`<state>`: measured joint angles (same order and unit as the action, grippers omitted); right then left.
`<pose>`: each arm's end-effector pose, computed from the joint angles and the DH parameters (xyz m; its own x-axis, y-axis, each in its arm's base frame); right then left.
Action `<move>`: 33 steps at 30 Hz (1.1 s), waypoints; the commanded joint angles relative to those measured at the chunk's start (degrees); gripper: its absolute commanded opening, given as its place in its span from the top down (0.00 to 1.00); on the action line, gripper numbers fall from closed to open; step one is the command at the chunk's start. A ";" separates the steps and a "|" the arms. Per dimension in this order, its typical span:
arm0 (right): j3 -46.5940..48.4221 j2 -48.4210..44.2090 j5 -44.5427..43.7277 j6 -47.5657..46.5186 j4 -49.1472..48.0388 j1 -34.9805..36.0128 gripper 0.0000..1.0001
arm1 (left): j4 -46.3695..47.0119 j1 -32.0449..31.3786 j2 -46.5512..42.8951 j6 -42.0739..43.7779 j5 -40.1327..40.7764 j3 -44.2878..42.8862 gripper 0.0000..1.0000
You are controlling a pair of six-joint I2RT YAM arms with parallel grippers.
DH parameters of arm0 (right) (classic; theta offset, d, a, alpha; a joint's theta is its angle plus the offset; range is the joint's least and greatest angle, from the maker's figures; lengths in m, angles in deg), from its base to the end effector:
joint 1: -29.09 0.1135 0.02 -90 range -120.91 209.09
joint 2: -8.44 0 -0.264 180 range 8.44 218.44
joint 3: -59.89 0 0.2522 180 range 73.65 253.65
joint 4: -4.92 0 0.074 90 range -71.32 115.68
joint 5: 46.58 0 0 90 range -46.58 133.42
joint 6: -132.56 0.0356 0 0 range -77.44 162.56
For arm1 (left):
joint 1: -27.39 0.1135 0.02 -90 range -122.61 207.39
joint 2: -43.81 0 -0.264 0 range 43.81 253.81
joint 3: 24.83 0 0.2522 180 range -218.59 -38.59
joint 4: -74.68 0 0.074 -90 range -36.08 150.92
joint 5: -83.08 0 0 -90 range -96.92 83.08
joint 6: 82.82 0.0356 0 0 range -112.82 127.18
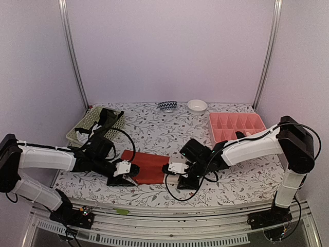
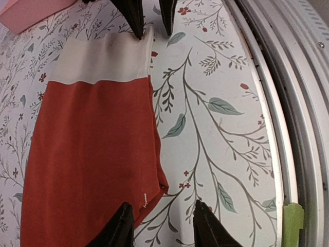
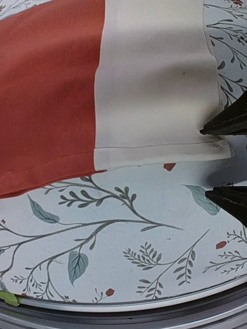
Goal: Roll the underwear
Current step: Pick up the underwear from the center of the board.
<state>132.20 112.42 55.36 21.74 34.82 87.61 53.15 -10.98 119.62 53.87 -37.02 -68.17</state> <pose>0.1766 0.3025 0.1416 -0.1144 -0.8527 -0.5097 -0.9912 0.1325 0.0008 0.1690 -0.1566 0.1493 0.1239 0.7049 -0.6984 0.9884 -0.0257 0.1494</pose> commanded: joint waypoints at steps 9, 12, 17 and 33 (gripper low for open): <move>2.58 3.67 -3.17 -0.80 2.24 0.49 0.91 | 1.91 -2.08 0.15 3.13 1.51 1.85 0.62; 3.20 3.69 -3.67 -0.72 3.36 0.48 1.00 | 3.15 -2.27 2.05 3.14 2.19 0.49 0.63; 3.76 3.38 -4.08 -0.39 3.85 0.52 1.00 | 4.23 -3.43 5.51 4.67 4.29 -0.82 0.64; 3.85 3.44 -4.57 1.50 3.19 0.54 1.00 | 2.20 -6.11 13.42 7.06 8.41 -3.40 0.73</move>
<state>135.15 114.94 51.58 22.29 37.58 87.70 57.24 -15.81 130.97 59.69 -29.68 -70.84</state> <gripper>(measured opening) 0.010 0.281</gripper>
